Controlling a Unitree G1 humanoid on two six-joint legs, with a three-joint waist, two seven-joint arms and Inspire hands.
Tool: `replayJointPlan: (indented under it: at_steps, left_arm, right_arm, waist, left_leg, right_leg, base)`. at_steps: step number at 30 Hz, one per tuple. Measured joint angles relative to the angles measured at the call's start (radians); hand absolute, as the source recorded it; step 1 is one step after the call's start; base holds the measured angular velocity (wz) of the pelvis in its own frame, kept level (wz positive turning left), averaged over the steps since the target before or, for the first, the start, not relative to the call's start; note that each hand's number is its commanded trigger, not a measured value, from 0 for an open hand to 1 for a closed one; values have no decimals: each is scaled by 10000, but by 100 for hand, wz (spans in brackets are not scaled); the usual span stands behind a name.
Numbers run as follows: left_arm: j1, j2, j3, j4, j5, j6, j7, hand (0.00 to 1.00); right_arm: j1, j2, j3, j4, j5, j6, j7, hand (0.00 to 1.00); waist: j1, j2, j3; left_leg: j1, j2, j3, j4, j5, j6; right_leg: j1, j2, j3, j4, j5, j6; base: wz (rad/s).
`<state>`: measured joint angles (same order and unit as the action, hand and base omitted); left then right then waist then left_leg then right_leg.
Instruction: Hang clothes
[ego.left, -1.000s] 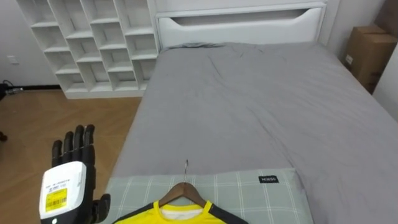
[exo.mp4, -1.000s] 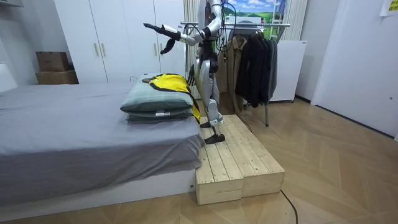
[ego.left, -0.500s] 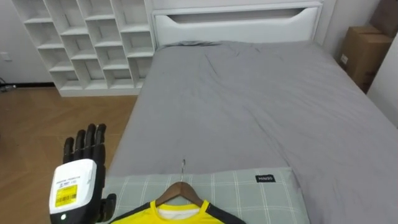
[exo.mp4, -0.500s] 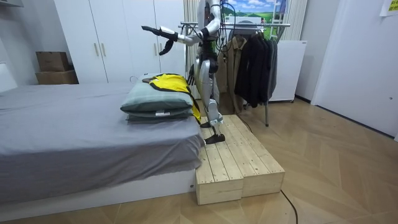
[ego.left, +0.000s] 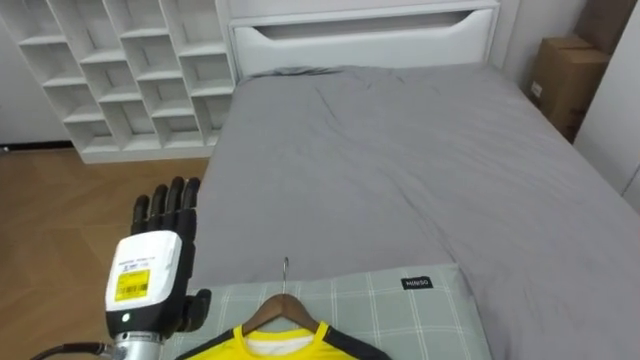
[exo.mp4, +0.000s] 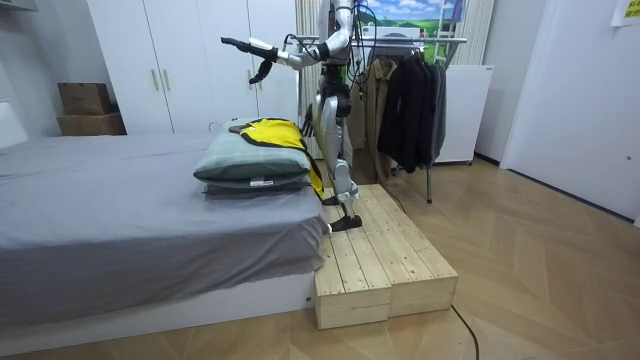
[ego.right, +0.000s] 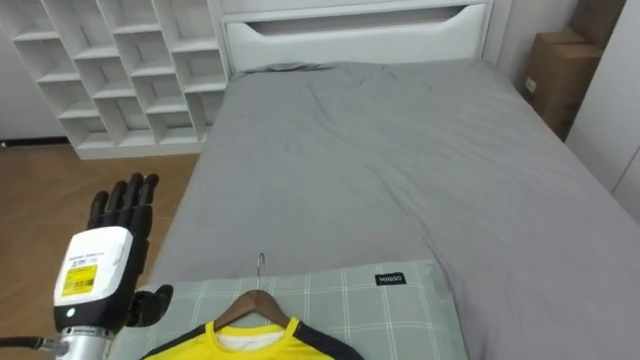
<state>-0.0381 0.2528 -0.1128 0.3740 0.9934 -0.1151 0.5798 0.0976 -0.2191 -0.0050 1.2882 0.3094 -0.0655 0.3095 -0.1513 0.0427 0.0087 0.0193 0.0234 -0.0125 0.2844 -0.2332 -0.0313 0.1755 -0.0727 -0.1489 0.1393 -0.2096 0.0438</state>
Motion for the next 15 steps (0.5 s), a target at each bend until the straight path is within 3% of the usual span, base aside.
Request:
replayJointPlan:
  at_steps: [6, 15]
  left_arm:
    - [-170, 1, -472, 1, -26, -11, -544, 0]
    - [-236, -13, -486, 145, -595, -3, -1125, 0]
  right_arm:
    - [4, 3, -121, -7, 7, 5, 94, 0]
    - [-2, 12, -176, -74, -3, 10, 82, 0]
  waist:
    - [-123, 25, 11]
    - [-346, 32, 7]
  left_leg:
    - [33, 9, 63, -1, 0, 0]
    - [8, 18, 71, -6, -1, 1]
  right_leg:
    - [-6, 1, 86, 4, 3, 1]
    - [-76, 1, 89, 78, 4, 2]
  base:
    - [-3]
    - [0]
